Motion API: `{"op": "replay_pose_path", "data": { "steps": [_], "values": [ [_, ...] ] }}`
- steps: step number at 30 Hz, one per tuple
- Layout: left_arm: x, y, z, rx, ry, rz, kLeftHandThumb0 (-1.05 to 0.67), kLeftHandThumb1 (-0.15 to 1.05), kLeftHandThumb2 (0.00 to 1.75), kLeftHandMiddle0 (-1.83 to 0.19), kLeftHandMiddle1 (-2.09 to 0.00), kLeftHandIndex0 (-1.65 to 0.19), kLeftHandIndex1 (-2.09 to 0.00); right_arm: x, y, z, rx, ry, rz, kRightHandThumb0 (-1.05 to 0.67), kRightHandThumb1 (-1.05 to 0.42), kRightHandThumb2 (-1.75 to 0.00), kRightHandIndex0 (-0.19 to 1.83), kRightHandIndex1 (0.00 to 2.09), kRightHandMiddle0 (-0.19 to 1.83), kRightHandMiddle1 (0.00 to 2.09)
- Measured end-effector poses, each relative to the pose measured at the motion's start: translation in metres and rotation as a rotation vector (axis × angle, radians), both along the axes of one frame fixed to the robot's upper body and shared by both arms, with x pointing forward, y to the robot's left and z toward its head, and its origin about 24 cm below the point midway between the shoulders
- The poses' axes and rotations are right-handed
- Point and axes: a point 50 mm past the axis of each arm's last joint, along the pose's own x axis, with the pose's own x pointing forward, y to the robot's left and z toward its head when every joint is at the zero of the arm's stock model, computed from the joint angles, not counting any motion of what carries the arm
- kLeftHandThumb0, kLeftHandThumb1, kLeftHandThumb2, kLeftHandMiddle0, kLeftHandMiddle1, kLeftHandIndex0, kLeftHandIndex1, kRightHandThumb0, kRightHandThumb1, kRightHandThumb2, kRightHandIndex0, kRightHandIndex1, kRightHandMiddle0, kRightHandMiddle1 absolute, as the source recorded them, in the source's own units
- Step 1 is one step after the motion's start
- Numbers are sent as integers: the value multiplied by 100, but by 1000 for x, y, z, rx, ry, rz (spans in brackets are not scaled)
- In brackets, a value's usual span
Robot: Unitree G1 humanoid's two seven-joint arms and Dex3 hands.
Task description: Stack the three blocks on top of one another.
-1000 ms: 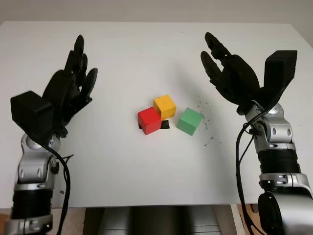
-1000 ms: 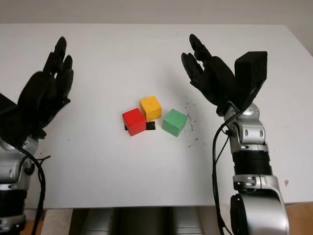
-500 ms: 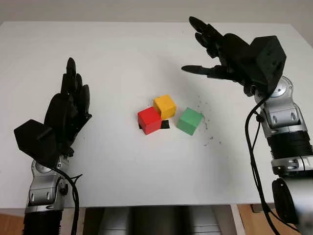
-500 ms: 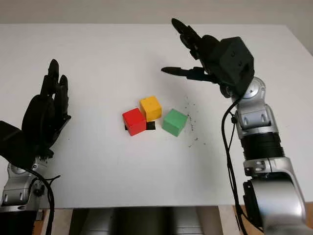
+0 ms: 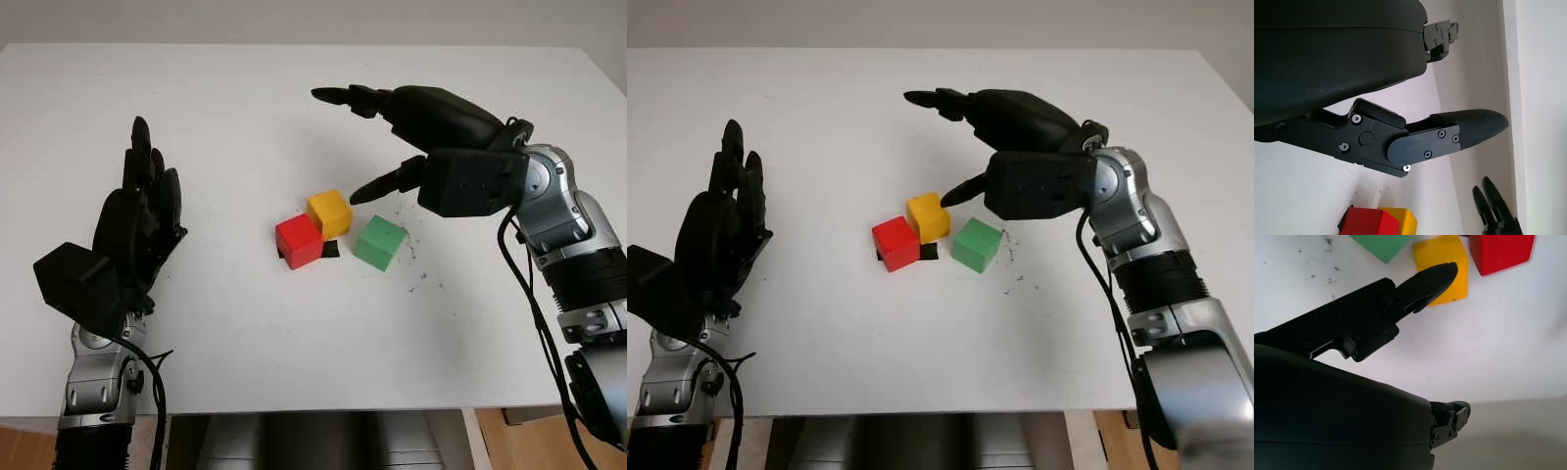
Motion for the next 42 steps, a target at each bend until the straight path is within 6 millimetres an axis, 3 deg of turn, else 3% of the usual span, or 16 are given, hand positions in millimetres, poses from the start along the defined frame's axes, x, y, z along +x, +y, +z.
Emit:
{"op": "replay_pose_path", "data": {
  "steps": [11,25,32,42],
  "values": [
    [0,-4,-2,-11,-7,11,-77,105,54,19,0,19,0,-4,14,-12,-186,-143,14,-76,-88,-6,21,9,29,12],
    [0,-5,-2,-37,1,21,-76,105,44,19,0,19,0,-3,33,-30,-248,-213,40,-74,-91,-6,30,10,39,11],
    [0,-6,-4,-47,8,22,-73,105,42,19,-2,19,0,-1,33,-45,-293,-231,41,-76,-92,-6,31,9,42,11],
    [0,-7,-4,-56,10,18,-72,105,41,19,0,19,0,-1,36,-49,-353,-251,56,-75,-91,-5,31,7,46,11]
  ]
}}
